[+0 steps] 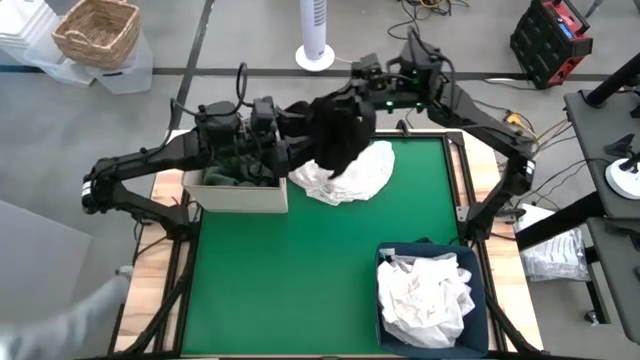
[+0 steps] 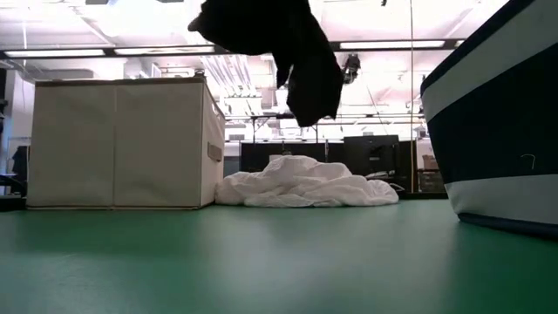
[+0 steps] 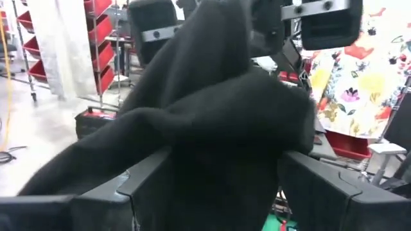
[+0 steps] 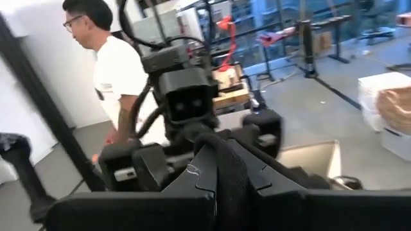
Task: Sort clothes
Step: Put the black cloth into the white bin
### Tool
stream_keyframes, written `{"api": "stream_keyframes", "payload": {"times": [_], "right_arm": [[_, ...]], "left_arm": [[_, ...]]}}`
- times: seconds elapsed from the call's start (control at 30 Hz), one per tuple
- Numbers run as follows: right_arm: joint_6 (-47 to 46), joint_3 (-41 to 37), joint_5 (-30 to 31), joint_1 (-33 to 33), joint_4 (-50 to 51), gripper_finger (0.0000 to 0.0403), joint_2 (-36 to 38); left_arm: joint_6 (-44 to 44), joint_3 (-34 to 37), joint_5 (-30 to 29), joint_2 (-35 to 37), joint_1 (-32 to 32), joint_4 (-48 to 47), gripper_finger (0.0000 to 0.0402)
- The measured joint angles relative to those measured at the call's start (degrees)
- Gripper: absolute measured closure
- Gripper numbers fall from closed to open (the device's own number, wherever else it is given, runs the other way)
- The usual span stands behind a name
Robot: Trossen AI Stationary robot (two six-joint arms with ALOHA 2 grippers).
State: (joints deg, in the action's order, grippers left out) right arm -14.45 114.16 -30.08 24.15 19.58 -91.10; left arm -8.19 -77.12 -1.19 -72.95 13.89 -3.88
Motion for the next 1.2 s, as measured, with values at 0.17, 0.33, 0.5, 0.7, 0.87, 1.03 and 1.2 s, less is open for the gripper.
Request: {"api": "stream_keyframes", "payload": {"times": [0.17,0.33,0.5,0.7,0.87,1.03,1.2], "right_arm": [[0.91,4.43,-1.27,-2.2,0.17,0.0394,-4.24],[1.61,8.23,-1.28,-3.33,2.76,0.0394,-7.03],[1.72,9.22,-1.47,-3.89,3.97,0.0394,-7.8],[1.66,9.17,-1.64,-4.42,4.01,0.0394,-8.29],[1.65,9.06,-1.58,-4.44,4.14,0.0394,-8.29],[1.64,9.0,-1.39,-4.4,4.14,0.0388,-8.29],[2.23,9.0,1.63,-4.44,6.42,0.035,-7.94]], "left_arm": [[-0.6,0.0,-6.66,-1.43,-0.07,0.04,0.0152],[-1.09,0.0,-10.12,-2.17,-0.21,0.48,0.0152],[1.87,0.0,-10.31,-2.25,-0.35,3.46,0.0152],[3.04,0.0,-8.35,-2.25,-0.35,4.83,0.0169],[3.23,0.0,-6.69,-2.41,-0.36,4.94,0.0276],[2.62,0.0,-6.63,-2.2,-0.35,4.98,0.0381],[2.76,-0.62,-7.6,-0.55,-0.94,4.27,0.0387]]}}
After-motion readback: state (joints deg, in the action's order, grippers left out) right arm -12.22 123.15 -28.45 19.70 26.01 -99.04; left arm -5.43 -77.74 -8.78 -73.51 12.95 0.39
